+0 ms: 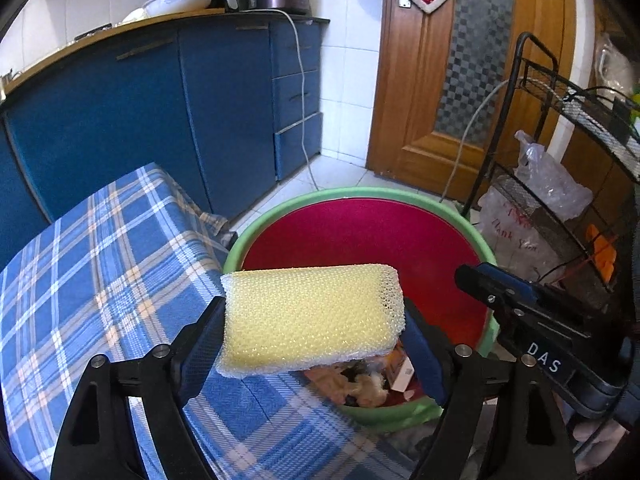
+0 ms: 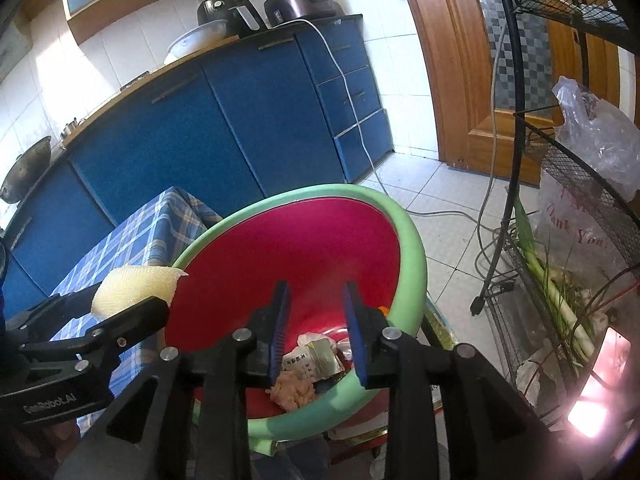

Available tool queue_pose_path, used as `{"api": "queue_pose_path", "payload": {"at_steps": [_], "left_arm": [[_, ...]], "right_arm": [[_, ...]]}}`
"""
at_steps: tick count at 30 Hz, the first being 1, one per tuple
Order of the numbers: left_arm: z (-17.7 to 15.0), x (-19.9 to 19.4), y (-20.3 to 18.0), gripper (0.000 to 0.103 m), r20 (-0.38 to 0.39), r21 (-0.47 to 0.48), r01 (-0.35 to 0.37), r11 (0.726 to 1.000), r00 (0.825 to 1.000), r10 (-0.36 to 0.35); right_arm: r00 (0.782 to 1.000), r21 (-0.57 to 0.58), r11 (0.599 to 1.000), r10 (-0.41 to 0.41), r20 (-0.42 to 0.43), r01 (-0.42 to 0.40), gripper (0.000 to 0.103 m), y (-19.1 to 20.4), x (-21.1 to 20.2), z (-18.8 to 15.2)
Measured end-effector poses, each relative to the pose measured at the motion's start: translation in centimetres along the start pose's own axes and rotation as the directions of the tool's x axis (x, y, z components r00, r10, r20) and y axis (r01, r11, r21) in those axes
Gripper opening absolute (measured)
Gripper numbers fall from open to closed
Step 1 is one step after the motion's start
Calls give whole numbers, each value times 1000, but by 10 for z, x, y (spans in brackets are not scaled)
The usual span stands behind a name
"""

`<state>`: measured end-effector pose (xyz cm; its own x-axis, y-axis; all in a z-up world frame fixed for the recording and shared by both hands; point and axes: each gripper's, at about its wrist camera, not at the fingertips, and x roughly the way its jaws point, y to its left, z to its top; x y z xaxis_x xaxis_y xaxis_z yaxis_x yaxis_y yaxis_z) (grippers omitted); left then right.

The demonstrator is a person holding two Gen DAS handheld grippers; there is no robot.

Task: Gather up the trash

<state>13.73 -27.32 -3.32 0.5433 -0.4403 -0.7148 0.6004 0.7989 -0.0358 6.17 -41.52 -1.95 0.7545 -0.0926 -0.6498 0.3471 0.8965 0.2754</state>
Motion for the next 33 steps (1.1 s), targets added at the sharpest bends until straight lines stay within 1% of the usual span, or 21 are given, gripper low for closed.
{"api": "queue_pose_path", "payload": {"at_steps": [6,14,21,30,33], "left_arm": [[3,-3,1,88,16,0,11,1000,1000,-11],[4,-8,5,88,15,-19,-2,1000,1000,2],[-1,-26,17,88,27,-57,-12,998,1000,14],[-15,-74,42,88,60,-126,-77,989,995,85],[-23,-94,51,88,74,-151,-115,982,989,127]], "right_arm": [[1000,2,1000,3,4,-3,32,0,-1,0],[1000,4,1000,3,13,-3,33,2,-7,2],[1000,-20,1000,7,29,-6,37,11,-23,1],[998,-84,996,14,61,-9,51,44,-58,0],[997,-108,994,22,70,-14,57,58,-69,-2]]}}
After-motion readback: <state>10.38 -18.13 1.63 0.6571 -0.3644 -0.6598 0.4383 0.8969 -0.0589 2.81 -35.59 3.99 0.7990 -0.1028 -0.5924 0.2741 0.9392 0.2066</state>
